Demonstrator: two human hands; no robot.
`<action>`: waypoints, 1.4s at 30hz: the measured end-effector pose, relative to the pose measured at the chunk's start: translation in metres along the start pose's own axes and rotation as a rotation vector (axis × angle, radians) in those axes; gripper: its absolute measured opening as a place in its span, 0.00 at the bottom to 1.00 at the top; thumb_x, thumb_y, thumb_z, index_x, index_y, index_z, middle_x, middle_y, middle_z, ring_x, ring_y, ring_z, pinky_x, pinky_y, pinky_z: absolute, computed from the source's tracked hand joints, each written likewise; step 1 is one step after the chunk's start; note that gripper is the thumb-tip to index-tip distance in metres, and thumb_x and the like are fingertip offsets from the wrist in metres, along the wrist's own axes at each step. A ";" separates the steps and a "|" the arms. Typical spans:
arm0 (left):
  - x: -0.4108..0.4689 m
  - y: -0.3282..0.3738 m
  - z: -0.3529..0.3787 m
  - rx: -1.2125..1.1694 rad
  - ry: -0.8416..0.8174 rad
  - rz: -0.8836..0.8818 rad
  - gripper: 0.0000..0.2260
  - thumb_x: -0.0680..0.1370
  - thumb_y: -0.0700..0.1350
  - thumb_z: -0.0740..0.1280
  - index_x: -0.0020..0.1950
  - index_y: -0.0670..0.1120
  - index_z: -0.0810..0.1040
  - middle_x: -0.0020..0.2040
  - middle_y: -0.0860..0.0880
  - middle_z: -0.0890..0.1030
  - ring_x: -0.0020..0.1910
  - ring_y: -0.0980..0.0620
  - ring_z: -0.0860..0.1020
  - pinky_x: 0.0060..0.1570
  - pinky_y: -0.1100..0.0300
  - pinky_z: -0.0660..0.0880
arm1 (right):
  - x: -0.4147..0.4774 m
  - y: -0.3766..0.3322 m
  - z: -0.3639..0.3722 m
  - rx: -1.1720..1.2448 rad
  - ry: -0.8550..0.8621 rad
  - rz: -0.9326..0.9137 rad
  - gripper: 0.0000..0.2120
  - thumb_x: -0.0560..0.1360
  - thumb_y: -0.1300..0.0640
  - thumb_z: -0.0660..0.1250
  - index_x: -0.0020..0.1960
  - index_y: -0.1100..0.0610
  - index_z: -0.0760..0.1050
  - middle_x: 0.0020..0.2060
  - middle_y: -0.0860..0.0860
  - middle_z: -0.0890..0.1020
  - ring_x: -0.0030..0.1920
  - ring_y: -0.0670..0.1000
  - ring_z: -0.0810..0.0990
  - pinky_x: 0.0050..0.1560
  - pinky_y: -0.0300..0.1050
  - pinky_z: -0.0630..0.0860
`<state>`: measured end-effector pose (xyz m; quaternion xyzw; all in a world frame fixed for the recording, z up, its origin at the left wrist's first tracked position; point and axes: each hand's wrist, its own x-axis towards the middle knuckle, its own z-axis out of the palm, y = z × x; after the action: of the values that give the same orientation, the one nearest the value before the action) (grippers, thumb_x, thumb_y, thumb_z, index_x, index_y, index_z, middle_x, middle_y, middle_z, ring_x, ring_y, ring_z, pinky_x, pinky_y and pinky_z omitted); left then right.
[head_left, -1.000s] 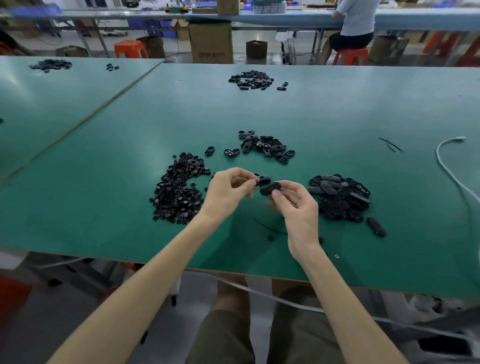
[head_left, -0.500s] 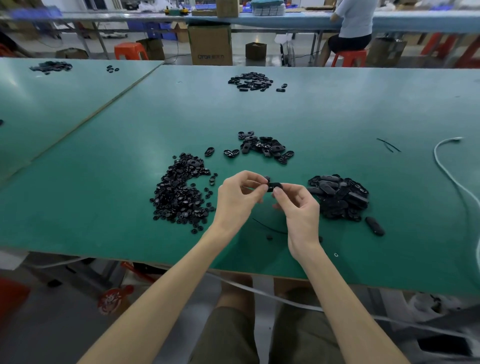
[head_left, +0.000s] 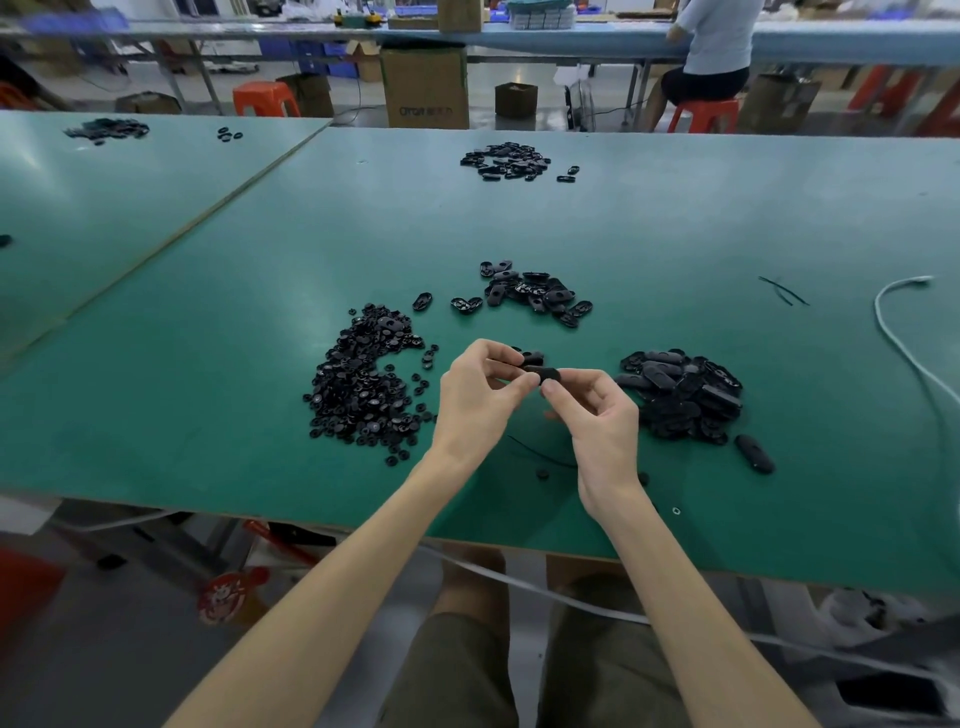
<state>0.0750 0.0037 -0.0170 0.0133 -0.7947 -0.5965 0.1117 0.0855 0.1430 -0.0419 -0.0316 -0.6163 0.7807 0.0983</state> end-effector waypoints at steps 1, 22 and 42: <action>0.000 0.000 0.000 0.003 0.003 0.001 0.10 0.75 0.45 0.78 0.50 0.51 0.79 0.41 0.55 0.86 0.39 0.52 0.84 0.45 0.58 0.81 | 0.000 0.000 0.000 0.000 -0.004 -0.001 0.04 0.77 0.64 0.75 0.50 0.57 0.83 0.44 0.52 0.87 0.45 0.47 0.84 0.45 0.38 0.80; 0.005 -0.002 -0.010 -0.281 -0.128 -0.057 0.07 0.77 0.40 0.75 0.53 0.47 0.85 0.47 0.49 0.88 0.47 0.57 0.85 0.47 0.68 0.76 | -0.002 -0.006 0.001 0.003 -0.065 0.015 0.04 0.76 0.66 0.76 0.48 0.60 0.82 0.45 0.60 0.87 0.48 0.53 0.85 0.49 0.42 0.82; 0.004 0.002 -0.007 -0.233 -0.242 0.007 0.11 0.77 0.33 0.73 0.58 0.42 0.85 0.45 0.49 0.87 0.40 0.54 0.85 0.37 0.64 0.77 | 0.001 0.000 0.000 -0.080 -0.014 -0.023 0.03 0.82 0.57 0.70 0.52 0.53 0.84 0.45 0.50 0.88 0.48 0.49 0.85 0.46 0.41 0.81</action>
<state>0.0729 -0.0030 -0.0126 -0.0744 -0.7277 -0.6816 0.0180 0.0848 0.1431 -0.0419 -0.0228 -0.6482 0.7543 0.1017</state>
